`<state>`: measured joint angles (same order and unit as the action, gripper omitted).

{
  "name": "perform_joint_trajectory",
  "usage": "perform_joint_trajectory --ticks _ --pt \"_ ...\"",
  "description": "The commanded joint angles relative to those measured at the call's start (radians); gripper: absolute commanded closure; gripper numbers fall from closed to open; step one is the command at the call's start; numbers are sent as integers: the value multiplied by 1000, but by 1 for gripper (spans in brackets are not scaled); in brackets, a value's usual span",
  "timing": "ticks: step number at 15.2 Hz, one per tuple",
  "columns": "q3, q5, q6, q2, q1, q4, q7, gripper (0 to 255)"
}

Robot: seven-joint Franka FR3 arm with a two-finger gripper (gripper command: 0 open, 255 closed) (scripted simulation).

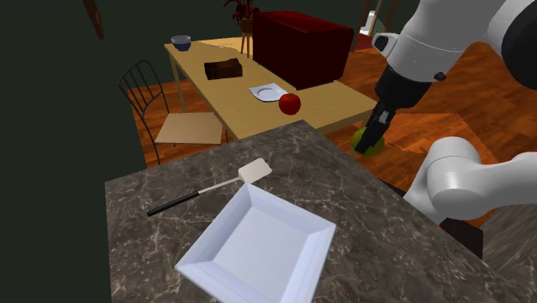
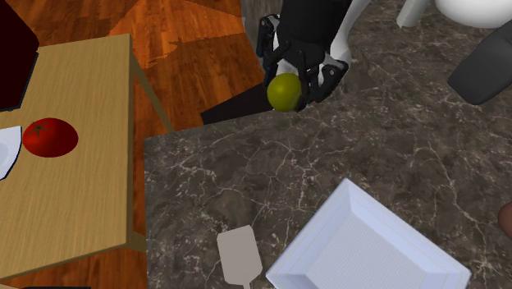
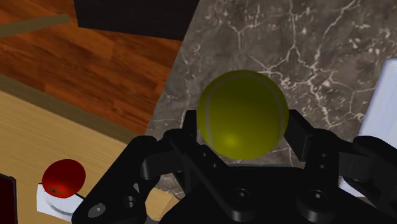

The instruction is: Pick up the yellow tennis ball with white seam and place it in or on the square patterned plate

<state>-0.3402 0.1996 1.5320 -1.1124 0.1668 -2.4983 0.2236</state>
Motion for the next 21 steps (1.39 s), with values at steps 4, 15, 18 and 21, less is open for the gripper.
perform_joint_trajectory --ticks 4,15,18,21 --pt "-135 73 59 137 -20 98 98 255" --pt "-451 99 147 478 -161 415 324 255" --pt "-567 65 160 587 -230 524 402 255" --pt "-717 1 167 710 -322 641 493 255"
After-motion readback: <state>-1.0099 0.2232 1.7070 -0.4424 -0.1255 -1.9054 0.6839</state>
